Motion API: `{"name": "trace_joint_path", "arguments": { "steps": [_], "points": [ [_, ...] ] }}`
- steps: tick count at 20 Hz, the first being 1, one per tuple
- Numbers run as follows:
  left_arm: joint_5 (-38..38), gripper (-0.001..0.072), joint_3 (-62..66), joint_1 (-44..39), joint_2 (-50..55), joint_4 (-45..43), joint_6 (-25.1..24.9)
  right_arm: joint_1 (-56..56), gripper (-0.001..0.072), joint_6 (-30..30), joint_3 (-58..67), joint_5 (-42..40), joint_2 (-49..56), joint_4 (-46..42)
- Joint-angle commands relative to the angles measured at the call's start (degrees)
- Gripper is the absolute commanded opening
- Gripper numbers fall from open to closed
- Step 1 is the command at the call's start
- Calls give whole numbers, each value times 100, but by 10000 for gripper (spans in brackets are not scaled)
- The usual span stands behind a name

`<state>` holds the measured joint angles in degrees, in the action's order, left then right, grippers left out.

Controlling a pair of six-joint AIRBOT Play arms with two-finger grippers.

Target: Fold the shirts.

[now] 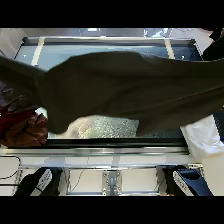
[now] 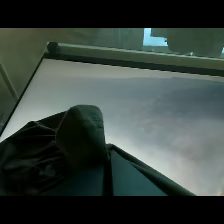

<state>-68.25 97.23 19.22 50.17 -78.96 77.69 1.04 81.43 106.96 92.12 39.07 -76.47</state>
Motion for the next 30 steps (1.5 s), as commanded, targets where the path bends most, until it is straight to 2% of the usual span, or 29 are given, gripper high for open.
{"name": "trace_joint_path", "arguments": {
  "steps": [1, 2, 4, 7, 9, 11, 14, 16, 17, 18, 19, 20, 21, 23, 26, 28, 30],
  "points": [
    [-968, 10, -7, 111, 125, 903, -319, 4, 11, 101, -2, 13, 227, -328],
    [-1370, 11, -13, 109, 474, 1126, -317, 4, 11, 101, -269, 52, 433, -326],
    [-1690, 10, -13, -44, 1246, 1231, -317, 4, 11, 114, -1003, 234, 942, -289],
    [-1410, 10, -13, -551, 2662, 1147, -372, 4, 12, 166, -2490, 76, 1722, 24],
    [-619, 11, -11, -935, 3650, 1027, -363, 4, 11, 166, -3432, -640, 2264, 267],
    [520, 11, -11, -1290, 4555, 1012, -358, 4, 12, 164, -3991, -1585, 2938, 378],
    [2107, 12, -9, -1735, 5436, 1023, -186, 4, 13, 175, -4026, -3115, 3884, 409],
    [2911, 16, -9, -1888, 5650, 1025, -48, 4, 13, 382, -3978, -4356, 4275, 431],
    [3200, 66, -4, -1915, 5668, 1025, -55, 2, 15, 527, -3950, -4964, 4391, 428],
    [3403, 331, 24, -1912, 5635, 1045, -55, 4, 17, 671, -3934, -5604, 4454, 431],
    [3414, 635, 114, -1899, 5584, 1051, -52, 2, 98, 820, -3895, -6118, 4472, 424],
    [3366, 697, 208, -1838, 5466, 1049, -48, -22, 321, 855, -3788, -6356, 4470, 417],
    [3355, 698, 249, -1753, 5263, 1049, -44, -90, 507, 852, -3565, -6288, 4468, 398],
    [3171, 698, 251, -1482, 4671, 1045, -35, -409, 507, 852, -2918, -5394, 4424, 212],
    [1836, 691, 238, -695, 3571, 1045, 55, -1182, 505, 704, -2144, -3224, 4085, -382],
    [966, 691, -70, -81, 2892, 1047, 275, -1744, 504, 284, -2159, -2341, 3670, -448],
    [612, 690, -1147, 433, 2017, 1049, 457, -2181, 473, -195, -2457, -1878, 3261, -435]
  ]
}}
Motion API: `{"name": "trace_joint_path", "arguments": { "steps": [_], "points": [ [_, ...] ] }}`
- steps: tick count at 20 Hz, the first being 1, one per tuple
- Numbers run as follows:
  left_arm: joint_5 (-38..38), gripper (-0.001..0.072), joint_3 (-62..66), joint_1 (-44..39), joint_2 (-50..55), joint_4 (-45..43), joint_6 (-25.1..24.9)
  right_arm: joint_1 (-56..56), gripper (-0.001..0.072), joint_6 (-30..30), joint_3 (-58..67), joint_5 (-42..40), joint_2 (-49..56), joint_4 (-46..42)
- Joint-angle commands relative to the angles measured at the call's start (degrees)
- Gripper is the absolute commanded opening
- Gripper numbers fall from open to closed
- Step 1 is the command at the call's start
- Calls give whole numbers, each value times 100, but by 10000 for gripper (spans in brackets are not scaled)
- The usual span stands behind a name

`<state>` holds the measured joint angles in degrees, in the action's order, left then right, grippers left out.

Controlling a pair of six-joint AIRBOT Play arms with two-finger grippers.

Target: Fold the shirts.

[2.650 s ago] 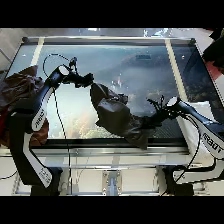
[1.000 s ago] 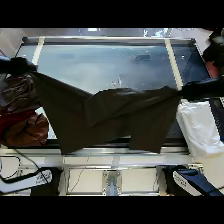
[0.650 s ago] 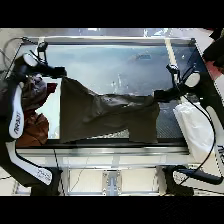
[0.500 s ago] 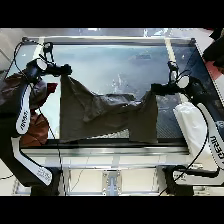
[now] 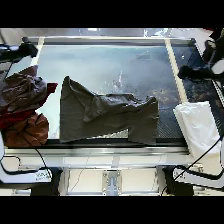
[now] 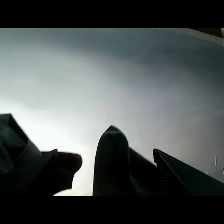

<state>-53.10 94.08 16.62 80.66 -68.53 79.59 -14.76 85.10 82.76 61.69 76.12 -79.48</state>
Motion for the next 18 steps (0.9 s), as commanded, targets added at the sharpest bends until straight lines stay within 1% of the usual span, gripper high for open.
{"name": "trace_joint_path", "arguments": {
  "steps": [1, 2, 4, 5, 7, 8, 10, 11, 13, 16, 17, 18],
  "points": [
    [-901, 689, -1611, 898, -1554, 4, 393, -787, 466, -699, -341, 1167, -675, -92],
    [-920, 690, -2494, 1104, -2129, 4, 699, -940, 466, -776, -667, 1082, -885, 44],
    [-1069, 690, -4135, 1469, -3104, 11, 1462, -1185, 467, -815, -1235, 796, -1174, 501],
    [-1266, 689, -4782, 1611, -3429, 118, 1628, -1246, 467, -817, -1353, 739, -1200, 667],
    [-2052, 689, -5825, 1847, -3703, 599, 1394, -1250, 468, -835, -1360, 675, -1172, 754],
    [-2308, 689, -6177, 1906, -3694, 782, 1351, -1250, 467, -837, -1360, 616, -1172, 802],
    [-2273, 689, -6710, 1919, -3650, 859, 1141, -1250, 468, -1025, -1360, 581, -1172, 975],
    [-2157, 688, -6896, 1921, -3609, 866, 1152, -1250, 467, -1128, -1360, 581, -1172, 1082],
    [-2240, 684, -7108, 1919, -3412, 962, 1134, -1250, 467, -1158, -1360, 579, -1172, 1202],
    [-2238, 684, -7211, 1919, -2872, 1259, 782, -1250, 468, -1224, -1360, 616, -1172, 1281],
    [-2177, 670, -7211, 1919, -2682, 1427, 638, -1250, 467, -1233, -1360, 660, -1172, 1335],
    [-2087, 637, -7211, 1919, -2546, 1541, 507, -1250, 467, -1235, -1360, 713, -1178, 1390]
  ]
}}
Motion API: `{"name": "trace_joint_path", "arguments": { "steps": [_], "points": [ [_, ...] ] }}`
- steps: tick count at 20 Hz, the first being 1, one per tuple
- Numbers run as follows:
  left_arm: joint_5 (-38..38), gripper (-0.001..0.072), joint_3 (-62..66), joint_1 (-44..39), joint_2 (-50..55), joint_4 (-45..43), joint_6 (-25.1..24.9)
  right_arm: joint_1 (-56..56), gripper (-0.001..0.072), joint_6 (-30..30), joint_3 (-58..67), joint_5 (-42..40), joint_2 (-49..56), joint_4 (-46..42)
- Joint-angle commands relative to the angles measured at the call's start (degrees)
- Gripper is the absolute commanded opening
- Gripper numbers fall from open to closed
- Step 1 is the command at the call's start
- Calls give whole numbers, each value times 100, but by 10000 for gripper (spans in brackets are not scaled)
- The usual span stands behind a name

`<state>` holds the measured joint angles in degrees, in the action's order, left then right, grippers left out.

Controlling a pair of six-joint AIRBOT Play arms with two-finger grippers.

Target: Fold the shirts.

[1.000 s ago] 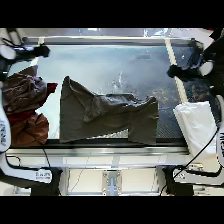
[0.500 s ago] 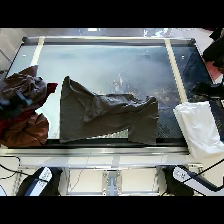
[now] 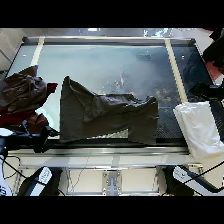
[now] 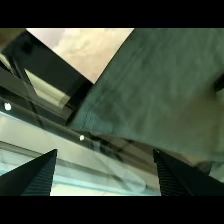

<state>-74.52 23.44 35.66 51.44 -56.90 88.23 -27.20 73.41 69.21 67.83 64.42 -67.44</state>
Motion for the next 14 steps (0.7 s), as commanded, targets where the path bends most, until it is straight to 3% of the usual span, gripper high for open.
{"name": "trace_joint_path", "arguments": {
  "steps": [1, 6, 10, 12, 13, 14],
  "points": [
    [116, 589, -146, 15, 476, 385, -363, -7, 467, -66, -4, 155, -15, 221],
    [142, 589, -160, 15, 675, 146, -363, -7, 467, -66, -4, 275, -20, 321],
    [754, 586, -162, 13, 831, 435, -367, -7, 467, -66, -4, 315, -20, 546],
    [925, 526, -162, 13, 977, 789, -503, -7, 466, -66, -4, 315, -20, 621],
    [935, 454, -162, 13, 1060, 953, -590, -4, 466, -66, -4, 313, -20, 621],
    [938, 455, -162, 11, 1139, 1056, -688, -4, 466, -66, -4, 315, -20, 621]
  ]
}}
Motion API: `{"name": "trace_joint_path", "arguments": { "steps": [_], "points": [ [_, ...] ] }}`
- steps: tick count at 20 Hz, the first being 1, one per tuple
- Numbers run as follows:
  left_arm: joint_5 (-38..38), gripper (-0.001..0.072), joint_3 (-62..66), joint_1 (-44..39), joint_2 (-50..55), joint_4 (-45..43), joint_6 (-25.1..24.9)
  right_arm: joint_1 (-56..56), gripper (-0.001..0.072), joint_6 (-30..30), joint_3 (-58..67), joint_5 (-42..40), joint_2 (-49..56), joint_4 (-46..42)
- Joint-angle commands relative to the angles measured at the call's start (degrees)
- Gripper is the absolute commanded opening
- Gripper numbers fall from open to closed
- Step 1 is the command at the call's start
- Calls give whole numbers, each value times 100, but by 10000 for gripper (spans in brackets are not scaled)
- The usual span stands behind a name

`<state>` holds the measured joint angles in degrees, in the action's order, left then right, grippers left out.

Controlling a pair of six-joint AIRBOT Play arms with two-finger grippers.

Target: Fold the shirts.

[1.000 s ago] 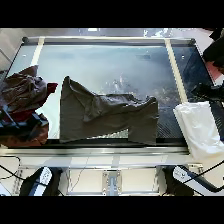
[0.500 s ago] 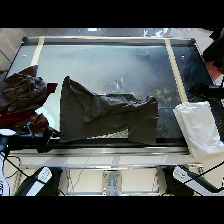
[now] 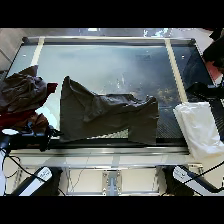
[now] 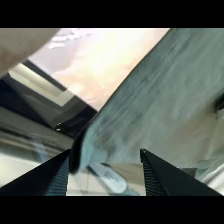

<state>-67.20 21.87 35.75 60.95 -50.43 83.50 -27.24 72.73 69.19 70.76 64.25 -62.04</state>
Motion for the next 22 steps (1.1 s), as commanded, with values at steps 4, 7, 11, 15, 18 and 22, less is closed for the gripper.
{"name": "trace_joint_path", "arguments": {
  "steps": [4, 7, 11, 15, 18, 22],
  "points": [
    [199, 445, -7, 2, 470, 400, -216, 2, 464, 4, -2, 26, -2, 83],
    [212, 13, -7, 2, 481, 400, -369, 2, 406, 2, -2, 31, -2, 79],
    [210, 12, -7, 2, 481, 402, -452, 2, 410, 7, -61, 142, 157, -96],
    [192, 12, -7, 2, 474, 404, -455, -2, 469, -63, -595, 879, 1215, 317],
    [144, 12, -7, 2, 468, 424, -601, 15, 500, -138, -721, 841, 2151, 920],
    [190, 12, -7, 2, 468, 426, -603, 94, 498, -179, -721, 361, 2837, 1467]
  ]
}}
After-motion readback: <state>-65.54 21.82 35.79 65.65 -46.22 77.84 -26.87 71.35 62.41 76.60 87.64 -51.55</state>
